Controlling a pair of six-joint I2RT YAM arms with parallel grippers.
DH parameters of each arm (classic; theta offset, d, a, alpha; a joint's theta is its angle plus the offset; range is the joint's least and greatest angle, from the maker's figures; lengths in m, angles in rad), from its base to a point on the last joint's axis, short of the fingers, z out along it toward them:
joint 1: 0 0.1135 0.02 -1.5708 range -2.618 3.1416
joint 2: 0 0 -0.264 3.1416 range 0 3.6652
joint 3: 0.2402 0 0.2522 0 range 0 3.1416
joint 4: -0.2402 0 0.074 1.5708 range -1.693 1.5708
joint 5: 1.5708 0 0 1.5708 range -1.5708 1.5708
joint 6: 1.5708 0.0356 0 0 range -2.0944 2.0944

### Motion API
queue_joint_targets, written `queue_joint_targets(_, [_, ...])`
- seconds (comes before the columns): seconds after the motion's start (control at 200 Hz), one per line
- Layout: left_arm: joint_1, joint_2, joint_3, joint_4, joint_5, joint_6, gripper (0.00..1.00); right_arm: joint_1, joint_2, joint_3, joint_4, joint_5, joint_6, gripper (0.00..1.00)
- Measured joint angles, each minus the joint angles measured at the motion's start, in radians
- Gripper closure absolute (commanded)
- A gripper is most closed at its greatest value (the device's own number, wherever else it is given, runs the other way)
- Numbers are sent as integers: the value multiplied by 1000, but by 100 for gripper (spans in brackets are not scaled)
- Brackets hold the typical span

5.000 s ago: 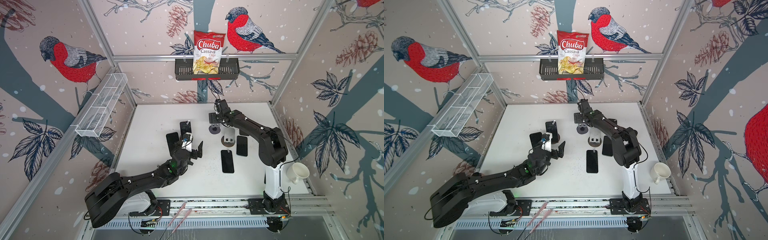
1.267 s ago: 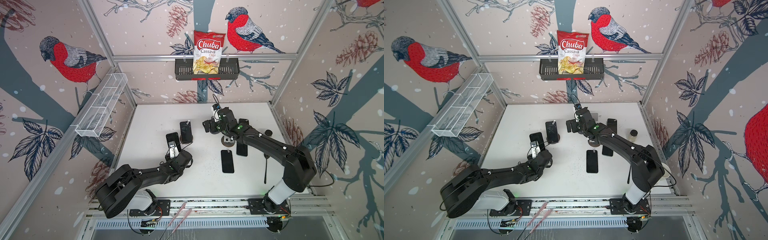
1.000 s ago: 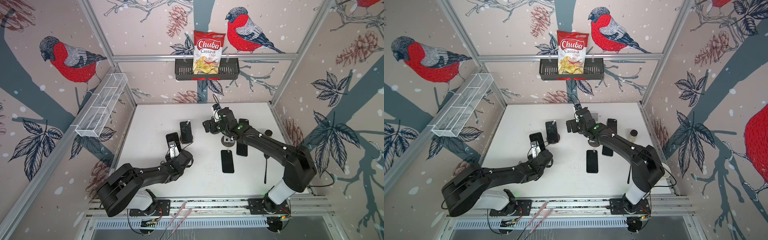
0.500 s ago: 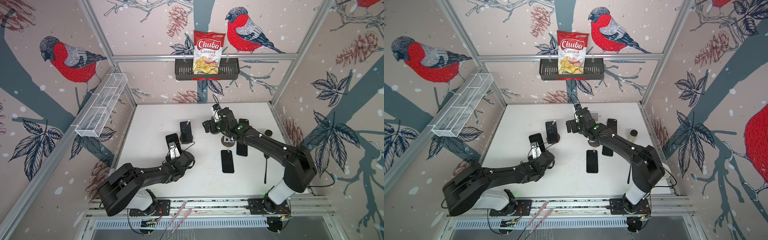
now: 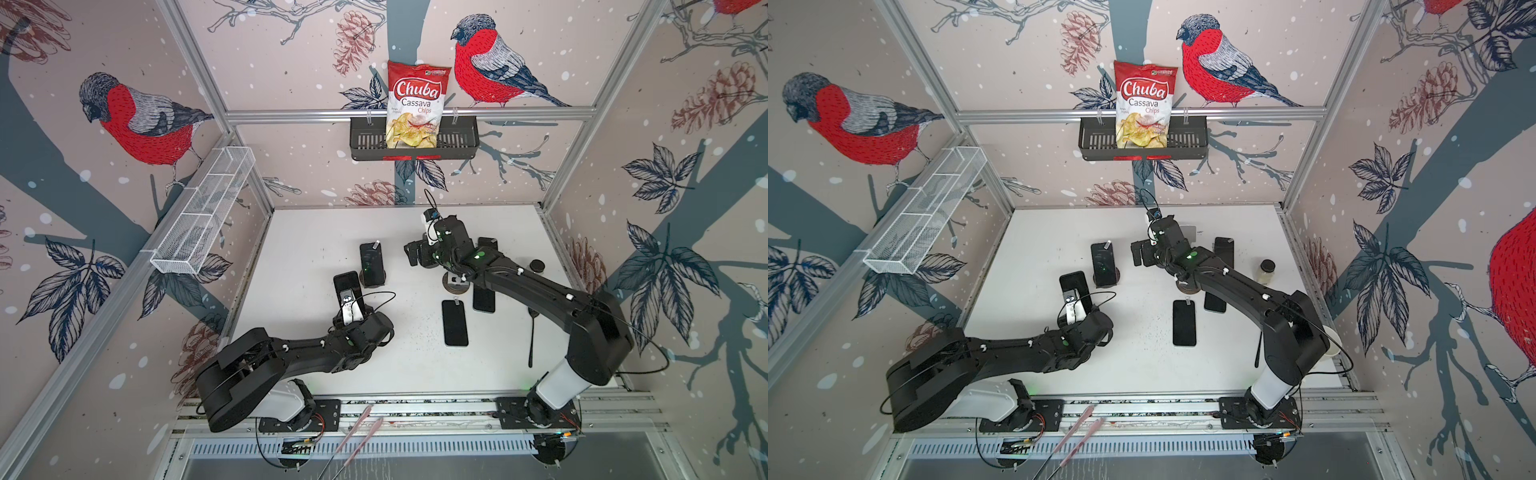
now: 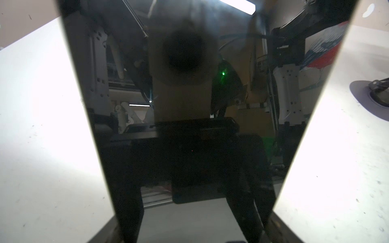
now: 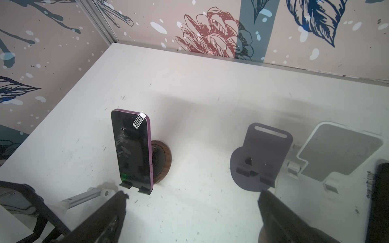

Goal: Remove the phone from the phone stand
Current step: Move the phone stand with the phone to the center of the table.

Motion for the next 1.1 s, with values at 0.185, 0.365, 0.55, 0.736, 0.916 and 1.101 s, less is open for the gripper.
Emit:
queue_joint_targets(0.185, [-7, -21, -27, 42, 8, 10, 39, 5, 2, 2, 0, 0, 0, 1])
queue_joint_targets(0.365, [-12, -45, -52, 71, 27, 27, 39, 10, 6, 9, -1, 0, 0, 1])
queue_joint_targets(0.55, [-22, -47, -59, 88, 26, 35, 39, 14, 12, 11, -2, 0, 0, 1])
queue_joint_targets(0.736, [-43, -14, -41, 88, 19, 35, 39, 15, 14, 12, -2, 1, 0, 1])
queue_joint_targets(0.916, [-80, 38, 6, 67, -4, 57, 39, 15, 16, 13, -2, 1, -1, 1])
queue_joint_targets(1.101, [-94, 75, 32, 68, -11, 88, 39, 15, 16, 13, -5, 4, -1, 1])
